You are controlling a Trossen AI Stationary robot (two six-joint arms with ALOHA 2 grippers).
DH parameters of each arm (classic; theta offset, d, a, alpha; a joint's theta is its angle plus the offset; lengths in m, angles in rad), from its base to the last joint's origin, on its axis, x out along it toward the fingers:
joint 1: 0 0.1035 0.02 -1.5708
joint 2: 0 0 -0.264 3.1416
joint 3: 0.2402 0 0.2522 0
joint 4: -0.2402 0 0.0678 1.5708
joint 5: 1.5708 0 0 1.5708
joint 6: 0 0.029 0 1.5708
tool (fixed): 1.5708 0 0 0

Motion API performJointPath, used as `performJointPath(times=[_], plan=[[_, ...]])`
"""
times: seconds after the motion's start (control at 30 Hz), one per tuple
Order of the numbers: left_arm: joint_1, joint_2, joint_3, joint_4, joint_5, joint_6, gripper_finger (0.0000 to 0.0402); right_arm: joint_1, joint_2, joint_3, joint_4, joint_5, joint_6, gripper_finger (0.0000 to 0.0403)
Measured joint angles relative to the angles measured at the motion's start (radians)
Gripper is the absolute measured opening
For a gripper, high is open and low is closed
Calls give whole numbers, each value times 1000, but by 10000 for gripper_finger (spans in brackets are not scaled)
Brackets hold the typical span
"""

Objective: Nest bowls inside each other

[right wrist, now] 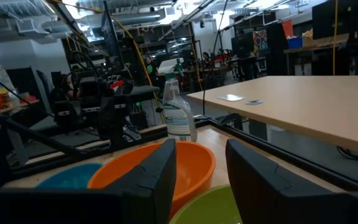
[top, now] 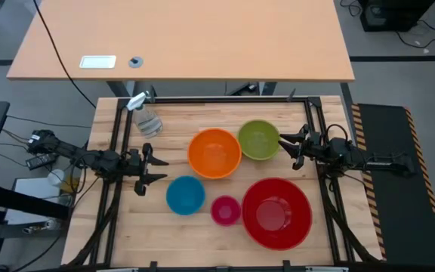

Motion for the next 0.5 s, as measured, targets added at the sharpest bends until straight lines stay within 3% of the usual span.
performJointPath(times=[0.5], plan=[[0,0,0,105,0,-15,208,0,0,0,0,0,0,148]])
